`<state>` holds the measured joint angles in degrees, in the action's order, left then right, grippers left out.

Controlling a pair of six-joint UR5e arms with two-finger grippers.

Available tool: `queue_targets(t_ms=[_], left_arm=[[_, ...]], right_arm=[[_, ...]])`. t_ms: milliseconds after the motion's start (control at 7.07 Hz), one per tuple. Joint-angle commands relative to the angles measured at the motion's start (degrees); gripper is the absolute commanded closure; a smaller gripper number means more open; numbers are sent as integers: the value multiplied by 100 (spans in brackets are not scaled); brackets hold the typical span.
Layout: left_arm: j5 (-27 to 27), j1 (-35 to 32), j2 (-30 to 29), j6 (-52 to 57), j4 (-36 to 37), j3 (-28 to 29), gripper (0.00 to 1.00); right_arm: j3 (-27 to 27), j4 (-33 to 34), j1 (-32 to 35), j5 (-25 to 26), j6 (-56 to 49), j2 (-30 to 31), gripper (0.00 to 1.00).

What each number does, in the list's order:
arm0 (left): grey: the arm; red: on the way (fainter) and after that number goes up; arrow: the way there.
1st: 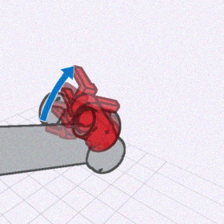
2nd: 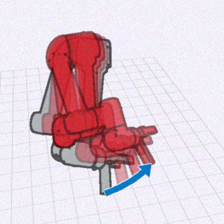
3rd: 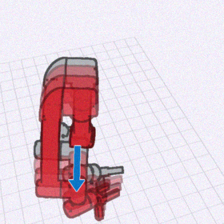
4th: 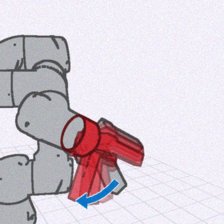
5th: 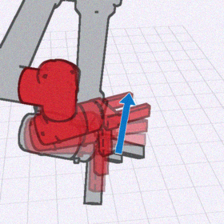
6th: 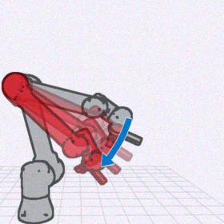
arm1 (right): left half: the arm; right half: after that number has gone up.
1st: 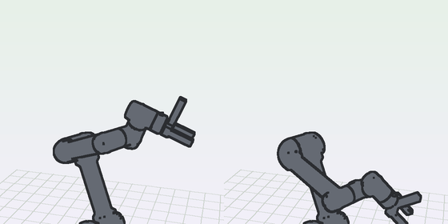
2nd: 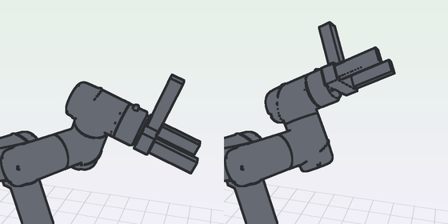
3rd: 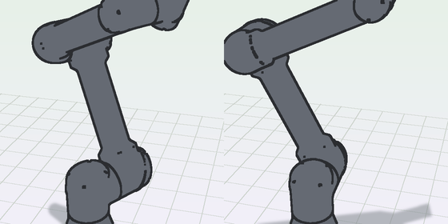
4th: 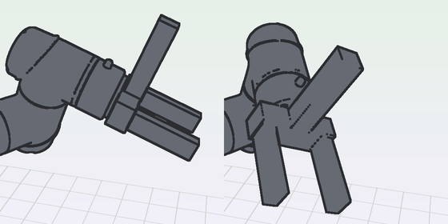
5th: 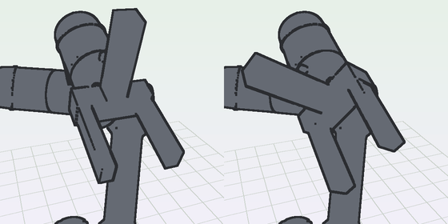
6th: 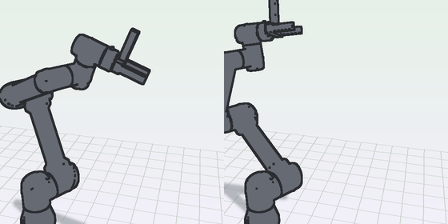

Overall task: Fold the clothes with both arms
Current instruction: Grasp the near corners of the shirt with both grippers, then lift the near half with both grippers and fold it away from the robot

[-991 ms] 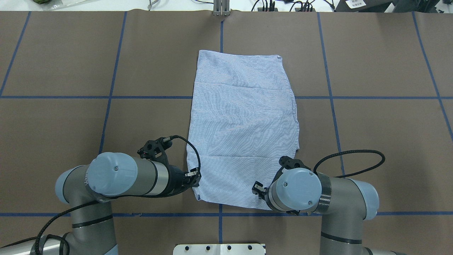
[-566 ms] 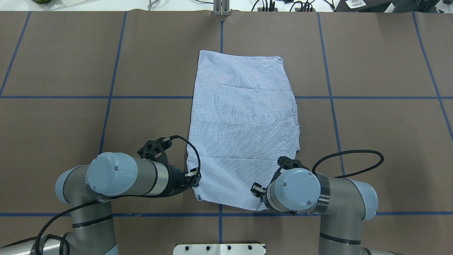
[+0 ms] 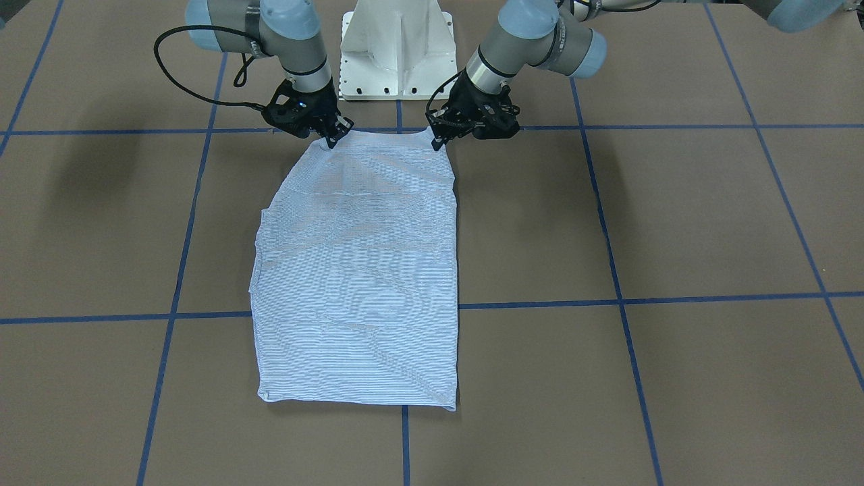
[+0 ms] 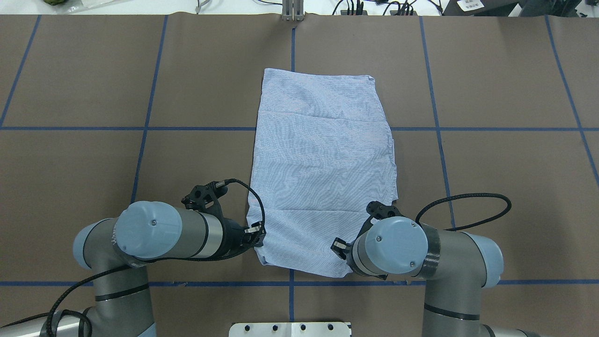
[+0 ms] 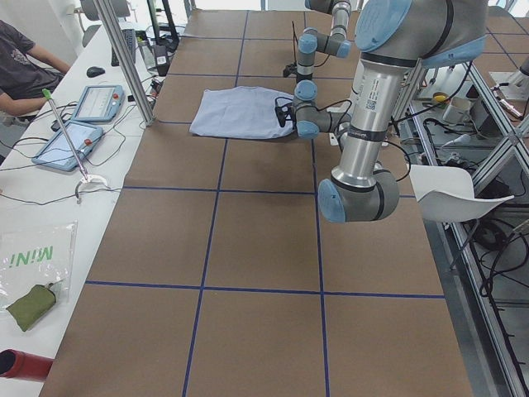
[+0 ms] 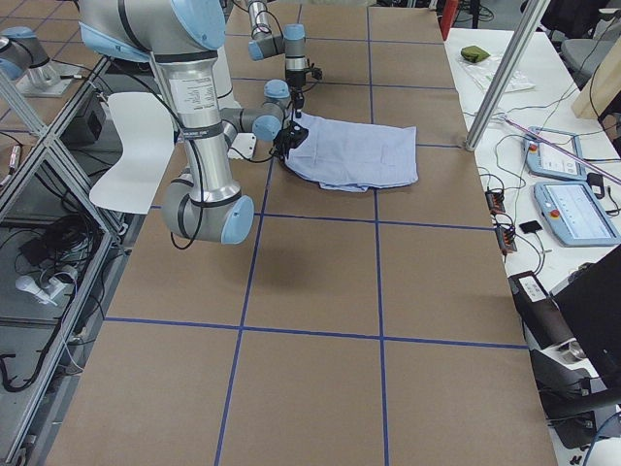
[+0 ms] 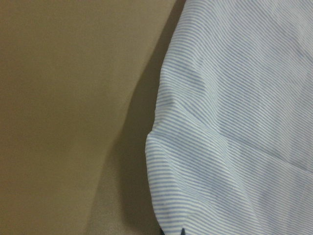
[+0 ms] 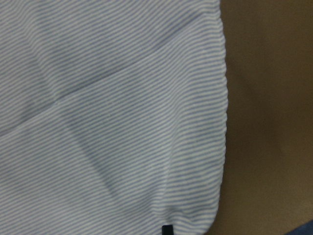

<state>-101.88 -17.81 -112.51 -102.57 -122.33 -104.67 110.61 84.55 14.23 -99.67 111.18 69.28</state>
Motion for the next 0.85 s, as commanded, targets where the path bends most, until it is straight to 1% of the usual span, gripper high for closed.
queue_targets(t_ms=[0,283,425,566,708], left_arm=[[-7,-12,10,0,7,-210,100],[-24,-21,141,0,68,-762,100],[-172,-12,212,0,356,-1096,100],[-226,49,230,0,611,-1326,100],[-227,67,230,-43,874,-1572,100]], right_arm=[[162,-9,36,44,27,15,100],[399,-9,62,-34,-17,68,100],[618,-27,71,-139,-60,103,100],[907,-44,80,-305,-96,155,100],[1310,-1,97,-499,-105,243,100]])
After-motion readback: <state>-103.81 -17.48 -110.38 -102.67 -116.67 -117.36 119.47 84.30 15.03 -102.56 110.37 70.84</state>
